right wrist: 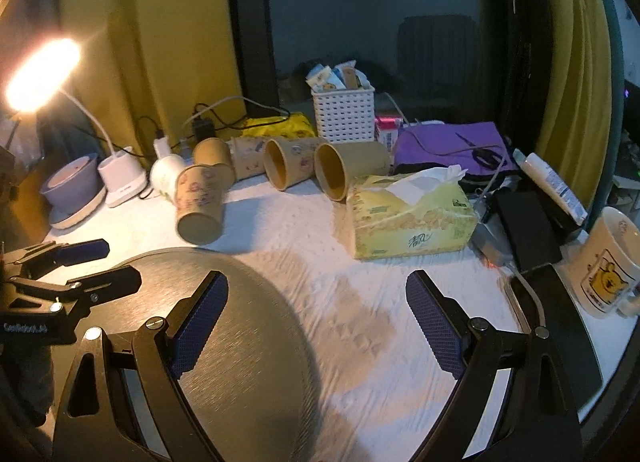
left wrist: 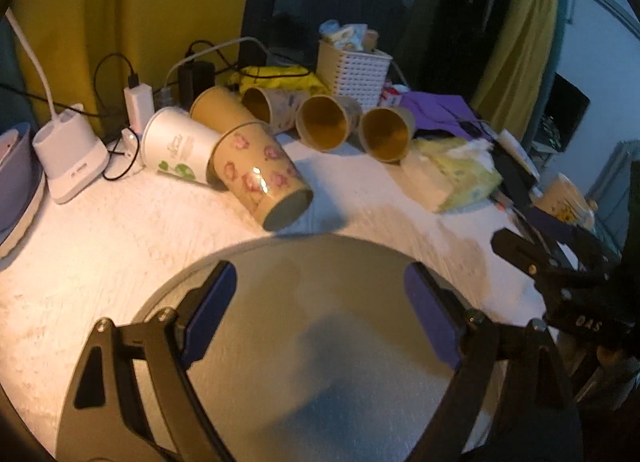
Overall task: Flip cup upright
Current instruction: 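Move the left gripper toward the pink-patterned paper cup lying on its side, then close the left gripper around the pink-patterned cup's body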
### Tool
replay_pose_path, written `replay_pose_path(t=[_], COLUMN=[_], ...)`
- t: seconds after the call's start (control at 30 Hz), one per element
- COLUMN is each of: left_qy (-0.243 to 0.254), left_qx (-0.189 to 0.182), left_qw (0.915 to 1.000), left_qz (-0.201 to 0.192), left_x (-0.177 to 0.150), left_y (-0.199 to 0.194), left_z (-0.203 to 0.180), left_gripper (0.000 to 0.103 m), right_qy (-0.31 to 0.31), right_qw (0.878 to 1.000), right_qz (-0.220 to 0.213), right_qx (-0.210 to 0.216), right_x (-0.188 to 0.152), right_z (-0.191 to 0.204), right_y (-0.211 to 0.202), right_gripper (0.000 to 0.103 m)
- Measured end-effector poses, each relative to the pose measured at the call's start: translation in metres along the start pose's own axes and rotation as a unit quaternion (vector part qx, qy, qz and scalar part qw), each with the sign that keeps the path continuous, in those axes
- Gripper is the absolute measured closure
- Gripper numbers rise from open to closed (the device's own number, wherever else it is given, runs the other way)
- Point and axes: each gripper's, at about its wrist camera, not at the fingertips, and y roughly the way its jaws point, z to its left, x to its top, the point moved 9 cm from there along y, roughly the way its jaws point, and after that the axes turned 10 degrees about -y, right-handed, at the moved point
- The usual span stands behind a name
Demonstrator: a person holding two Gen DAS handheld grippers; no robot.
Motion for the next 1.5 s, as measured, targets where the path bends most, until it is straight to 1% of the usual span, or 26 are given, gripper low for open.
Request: replay_pose_path(t=[0.27,0.43,0.53,0.77,1.0,1.03,1.07,1.1,1.27,1.5], left_qy=[-0.043,-0.084,-0.096,-0.101,-0.098,-0.097,-0.095,-0.095,-0.092,-0.084], left_qx=[0.015,0.021,0.025,0.033,0.037,0.036,0.037,0.036,0.032,0.018], left_qw=[0.9989,0.9958,0.9947,0.9937,0.9932,0.9933,0.9933,0.9931,0.9938,0.9948], left_qz=[0.010,0.030,0.028,0.037,0.050,0.052,0.054,0.058,0.054,0.054], left_x=[0.024,0.031,0.040,0.054,0.054,0.054,0.053,0.052,0.052,0.046], left_y=[0.035,0.059,0.068,0.089,0.105,0.106,0.107,0.109,0.108,0.098], left_z=[0.018,0.031,0.035,0.038,0.041,0.041,0.041,0.040,0.039,0.033], left_gripper=[0.016,0.016,0.016,0.016,0.017,0.021,0.029,0.029,0.036,0.037], right_qy=[0.002,0.010,0.007,0.013,0.017,0.017,0.017,0.018,0.018,0.017], right_qw=[1.000,0.999,0.999,0.998,0.998,0.998,0.998,0.998,0.998,0.998], right_qz=[0.012,0.024,0.027,0.034,0.040,0.040,0.041,0.042,0.044,0.045], right_qx=[0.011,0.029,0.035,0.042,0.040,0.040,0.040,0.040,0.036,0.032], right_x=[0.014,0.019,0.024,0.030,0.031,0.030,0.030,0.030,0.028,0.029], right_z=[-0.020,-0.022,-0.021,-0.026,-0.030,-0.030,-0.030,-0.031,-0.031,-0.030], right_y=[0.033,0.051,0.060,0.079,0.088,0.089,0.089,0.090,0.090,0.086], right_gripper=[0.010,0.010,0.010,0.010,0.010,0.010,0.010,0.010,0.010,0.010])
